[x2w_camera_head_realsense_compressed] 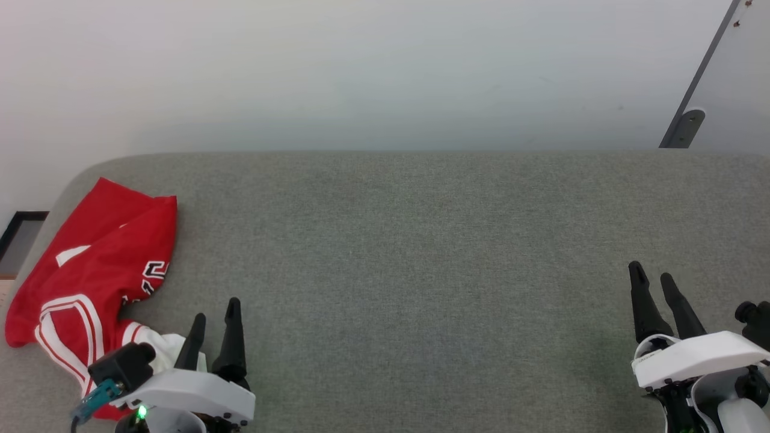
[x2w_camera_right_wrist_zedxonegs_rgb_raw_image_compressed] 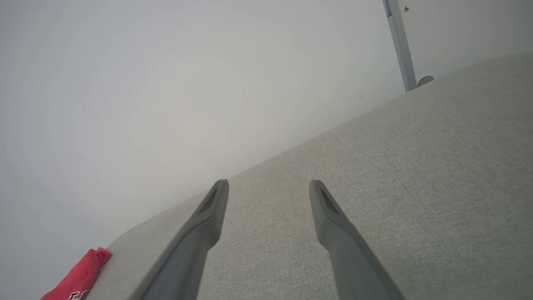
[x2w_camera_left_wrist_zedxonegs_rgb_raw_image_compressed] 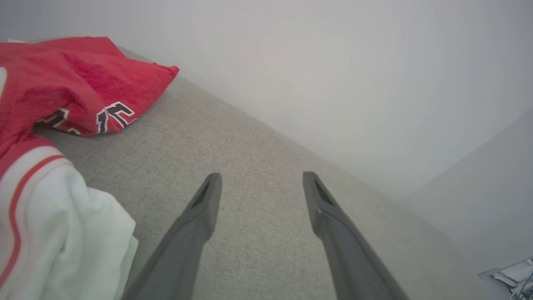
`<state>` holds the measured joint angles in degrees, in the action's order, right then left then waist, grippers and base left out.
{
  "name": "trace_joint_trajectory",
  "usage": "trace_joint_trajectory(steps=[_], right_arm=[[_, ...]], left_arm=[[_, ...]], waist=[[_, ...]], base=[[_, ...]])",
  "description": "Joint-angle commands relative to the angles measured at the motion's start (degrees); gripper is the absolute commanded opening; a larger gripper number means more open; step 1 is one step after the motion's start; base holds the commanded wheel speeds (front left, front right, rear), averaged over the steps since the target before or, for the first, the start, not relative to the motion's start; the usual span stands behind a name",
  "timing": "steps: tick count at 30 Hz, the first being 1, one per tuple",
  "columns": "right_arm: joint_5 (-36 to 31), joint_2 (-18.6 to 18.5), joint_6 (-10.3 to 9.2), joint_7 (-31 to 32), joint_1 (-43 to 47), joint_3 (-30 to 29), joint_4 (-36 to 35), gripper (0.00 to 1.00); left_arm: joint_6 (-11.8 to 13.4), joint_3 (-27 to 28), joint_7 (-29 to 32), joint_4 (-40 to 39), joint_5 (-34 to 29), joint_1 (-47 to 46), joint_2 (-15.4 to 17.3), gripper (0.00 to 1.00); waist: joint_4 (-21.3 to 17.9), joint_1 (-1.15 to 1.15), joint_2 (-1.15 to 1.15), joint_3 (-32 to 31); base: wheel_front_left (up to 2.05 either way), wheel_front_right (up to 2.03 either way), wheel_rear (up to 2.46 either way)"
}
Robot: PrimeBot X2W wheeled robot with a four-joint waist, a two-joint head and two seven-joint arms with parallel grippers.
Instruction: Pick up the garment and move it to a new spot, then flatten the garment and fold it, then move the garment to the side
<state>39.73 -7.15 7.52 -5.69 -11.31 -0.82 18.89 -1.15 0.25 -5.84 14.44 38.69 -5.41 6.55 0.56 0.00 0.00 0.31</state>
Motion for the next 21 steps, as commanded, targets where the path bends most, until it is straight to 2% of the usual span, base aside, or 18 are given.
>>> trace_joint_trajectory(steps=[1,21], right_arm=[[-1.90,-0.56,-0.02,-0.67,-1.77,0.31,-0.46,1.00],[-14.86,-0.81,-0.03,-3.79,-2.81,0.19,0.77,1.00]], left_arm=[[0.36,-0.26,-0.56,-0.60,-1.78,-1.31,0.57,1.00],[2.15,-2.16,-3.63,-1.28,-13.78,-0.53,1.89,1.00]], waist=[[0.02,0.00,0.00,-0.03],[0.23,0.00,0.00,-0.78]], base=[[0.00,0.00,0.00],[0.00,0.00,0.00]])
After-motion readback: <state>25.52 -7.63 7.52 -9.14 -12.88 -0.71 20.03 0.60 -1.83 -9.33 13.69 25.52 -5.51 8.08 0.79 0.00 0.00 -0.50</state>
